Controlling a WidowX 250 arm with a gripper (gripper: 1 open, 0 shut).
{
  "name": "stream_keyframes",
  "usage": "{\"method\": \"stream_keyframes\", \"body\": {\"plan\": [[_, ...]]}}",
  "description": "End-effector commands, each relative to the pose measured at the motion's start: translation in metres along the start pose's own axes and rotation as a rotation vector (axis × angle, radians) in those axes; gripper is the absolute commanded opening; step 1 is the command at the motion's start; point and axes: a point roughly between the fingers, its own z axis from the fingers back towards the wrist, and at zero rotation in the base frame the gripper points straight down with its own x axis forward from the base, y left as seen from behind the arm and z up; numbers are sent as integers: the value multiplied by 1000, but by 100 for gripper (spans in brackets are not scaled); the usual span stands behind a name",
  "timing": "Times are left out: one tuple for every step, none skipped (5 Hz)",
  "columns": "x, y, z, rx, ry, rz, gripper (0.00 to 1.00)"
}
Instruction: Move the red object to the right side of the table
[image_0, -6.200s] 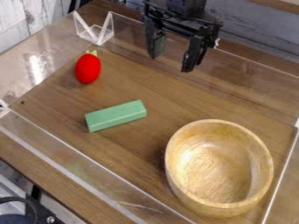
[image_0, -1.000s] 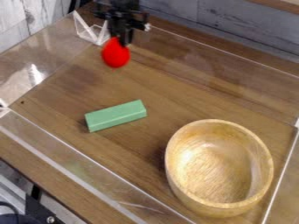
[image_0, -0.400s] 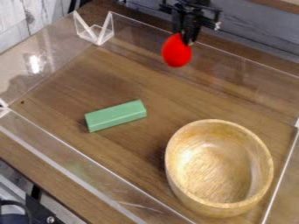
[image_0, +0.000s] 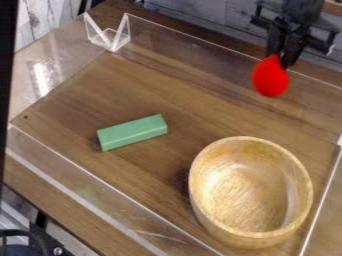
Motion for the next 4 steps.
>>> {"method": "stream_keyframes", "body": {"plan": [[7,-16,-2,-15,-48,20,0],[11,-23,-29,-19,-28,46,0],[12,-17,-40,-19,-10,42,100],[11,-10,-39,-13,-12,33,0]]}}
